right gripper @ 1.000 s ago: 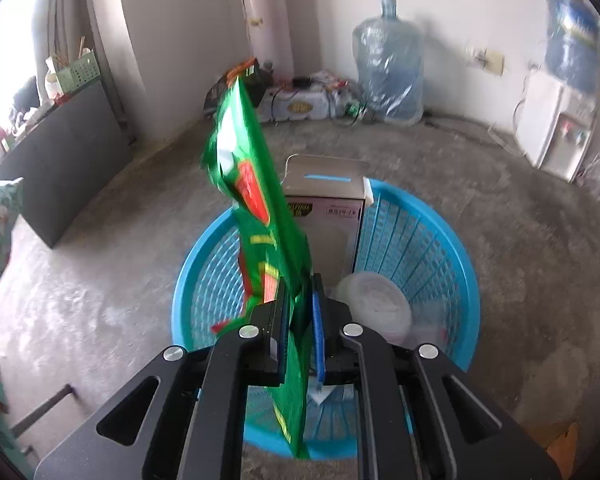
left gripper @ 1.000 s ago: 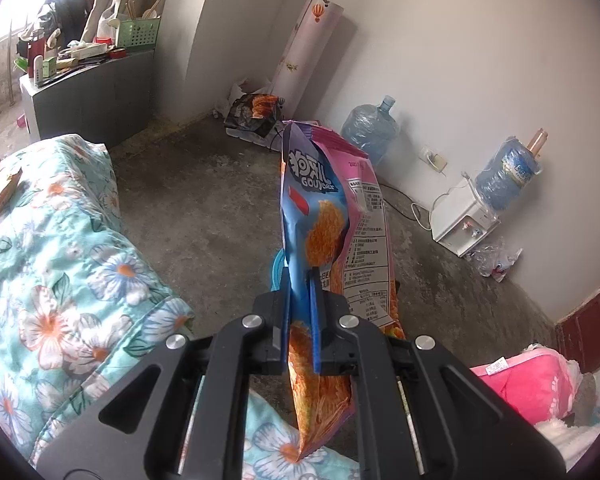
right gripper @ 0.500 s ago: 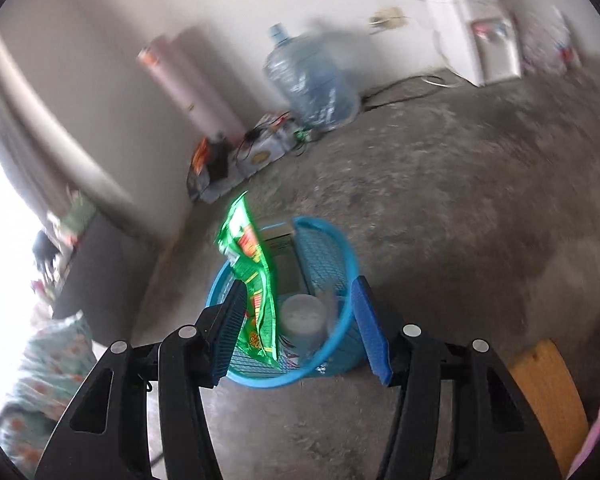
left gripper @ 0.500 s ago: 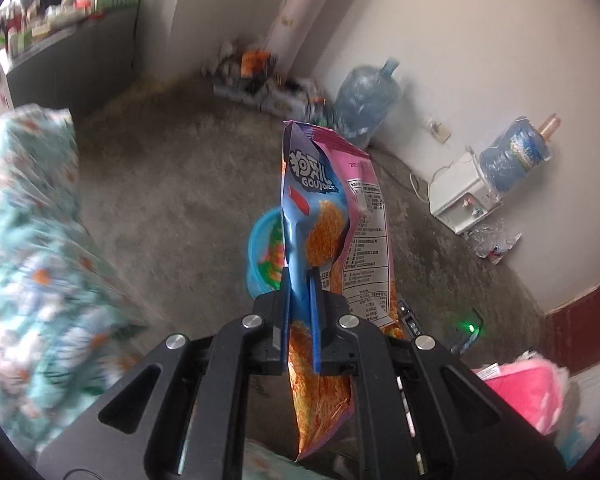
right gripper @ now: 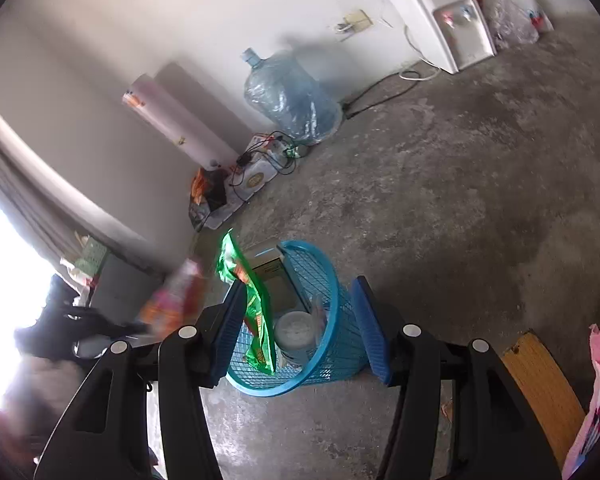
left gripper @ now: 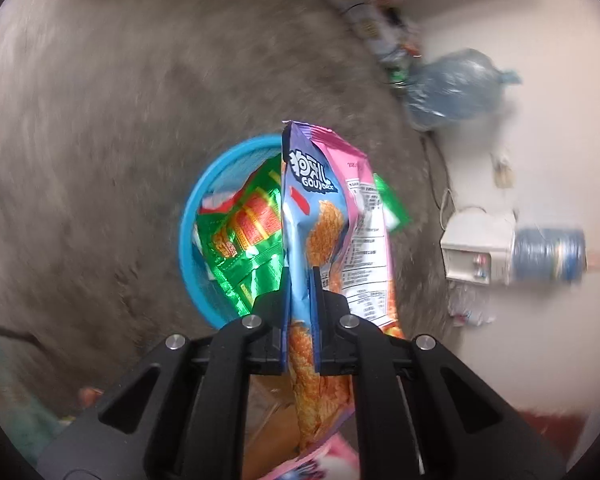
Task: Collect trash
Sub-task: 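Open the left tool to drop the pink-and-blue bag into the wastebasket, then push the bags down into the wastebasket with the right tool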
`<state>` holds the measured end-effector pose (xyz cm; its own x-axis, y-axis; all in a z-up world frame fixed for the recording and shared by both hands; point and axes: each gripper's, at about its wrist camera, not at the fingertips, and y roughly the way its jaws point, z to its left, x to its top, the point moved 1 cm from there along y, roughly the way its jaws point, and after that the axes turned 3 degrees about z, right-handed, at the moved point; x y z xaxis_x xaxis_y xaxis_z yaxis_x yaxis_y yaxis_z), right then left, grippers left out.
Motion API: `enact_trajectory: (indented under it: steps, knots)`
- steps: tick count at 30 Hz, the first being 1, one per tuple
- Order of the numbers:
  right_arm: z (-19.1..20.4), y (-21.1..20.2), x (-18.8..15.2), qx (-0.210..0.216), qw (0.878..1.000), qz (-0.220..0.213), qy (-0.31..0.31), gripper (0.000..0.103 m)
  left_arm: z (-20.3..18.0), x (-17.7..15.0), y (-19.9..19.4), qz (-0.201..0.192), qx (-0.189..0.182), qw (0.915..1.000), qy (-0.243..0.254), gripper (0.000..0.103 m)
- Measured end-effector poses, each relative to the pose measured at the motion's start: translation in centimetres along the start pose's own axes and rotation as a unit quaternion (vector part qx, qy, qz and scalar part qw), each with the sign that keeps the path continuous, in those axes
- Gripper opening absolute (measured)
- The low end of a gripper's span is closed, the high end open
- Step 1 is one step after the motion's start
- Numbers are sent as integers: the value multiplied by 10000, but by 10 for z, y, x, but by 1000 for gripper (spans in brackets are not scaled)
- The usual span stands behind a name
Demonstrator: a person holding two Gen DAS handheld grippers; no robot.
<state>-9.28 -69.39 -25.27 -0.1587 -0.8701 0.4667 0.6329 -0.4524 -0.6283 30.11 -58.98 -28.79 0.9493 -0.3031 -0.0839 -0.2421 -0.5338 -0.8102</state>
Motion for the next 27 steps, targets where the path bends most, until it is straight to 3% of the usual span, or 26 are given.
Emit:
enact_trajectory:
  steps: [3, 5, 7, 9, 12, 18, 22, 25, 27]
  knots:
    - [-4, -1, 4, 10, 10000, -14, 82, 53, 9, 3, 33, 68, 286, 9996, -8, 7]
    - [-5, 1, 5, 31, 9999, 3, 119, 53, 12, 5, 52, 112, 757, 9969, 171, 13]
    - [-2, 2, 4, 40, 9999, 37, 89, 53, 16, 4, 66, 215, 1159, 9928, 221, 47]
    - [1, 5, 2, 61, 9999, 85, -6, 53, 20, 3, 73, 371, 1384, 9894, 215, 55]
    - [8, 7, -2, 72, 9997, 125, -176, 53, 19, 3, 73, 511, 1281, 9902, 212, 67]
    - [23, 4, -5, 92, 9991, 51, -404, 53, -1, -3, 47, 539, 1170, 9904, 494, 69]
    - [45, 4, 0, 343, 9975, 24, -617, 53, -21, -6, 13, 485, 1182, 9886, 799, 69]
    - [81, 31, -4, 565, 9901, 544, -1167, 53, -35, -9, -30, 258, 1276, 9849, 1138, 69]
    - [110, 70, -16, 701, 9757, 1240, -1665, 49, -44, -14, -73, 45, 1219, 9822, 1427, 69]
